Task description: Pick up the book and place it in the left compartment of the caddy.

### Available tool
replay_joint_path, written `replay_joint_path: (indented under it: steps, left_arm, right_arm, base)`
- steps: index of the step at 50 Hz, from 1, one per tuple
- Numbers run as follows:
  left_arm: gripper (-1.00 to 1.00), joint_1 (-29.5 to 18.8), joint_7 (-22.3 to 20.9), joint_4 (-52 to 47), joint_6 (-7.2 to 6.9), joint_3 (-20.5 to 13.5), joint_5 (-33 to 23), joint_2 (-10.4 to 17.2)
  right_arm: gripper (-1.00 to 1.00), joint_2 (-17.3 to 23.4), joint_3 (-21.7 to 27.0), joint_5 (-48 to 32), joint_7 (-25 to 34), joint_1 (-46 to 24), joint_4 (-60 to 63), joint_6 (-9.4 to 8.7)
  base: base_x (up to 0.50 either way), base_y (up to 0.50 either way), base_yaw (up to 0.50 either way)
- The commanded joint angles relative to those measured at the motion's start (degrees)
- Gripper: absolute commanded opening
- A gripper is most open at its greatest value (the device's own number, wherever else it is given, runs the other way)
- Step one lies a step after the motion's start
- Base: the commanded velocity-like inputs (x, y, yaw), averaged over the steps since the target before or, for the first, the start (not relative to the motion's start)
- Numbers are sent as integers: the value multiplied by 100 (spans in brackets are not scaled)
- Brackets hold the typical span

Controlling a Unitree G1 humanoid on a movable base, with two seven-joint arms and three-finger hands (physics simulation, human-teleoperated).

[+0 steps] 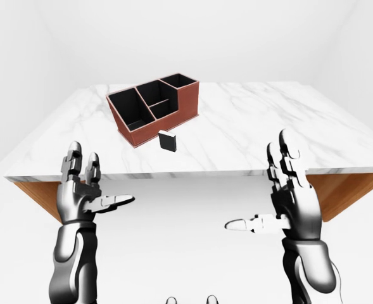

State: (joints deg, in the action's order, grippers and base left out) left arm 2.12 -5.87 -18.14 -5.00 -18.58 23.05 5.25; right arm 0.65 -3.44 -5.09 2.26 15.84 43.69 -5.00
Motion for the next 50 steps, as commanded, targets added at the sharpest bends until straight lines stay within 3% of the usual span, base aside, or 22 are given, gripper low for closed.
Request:
replay_joint_path:
  steps: [1,28,50]
  left_arm:
    - [100,42,-21,-96,0,-32,20,-26]
    - [100,52,8,-174,0,-94,34,-11]
    - [100,91,-94,31,0,-216,132,-15]
  right_arm:
    - [100,21,-107,-188,-14,151,292,0]
    - [100,63,-181,-44,104,206,336,0]
    - [100,150,-331,170,264,338,172,0]
  base:
    - [0,0,0]
    - [1,50,0]
    - [49,16,0]
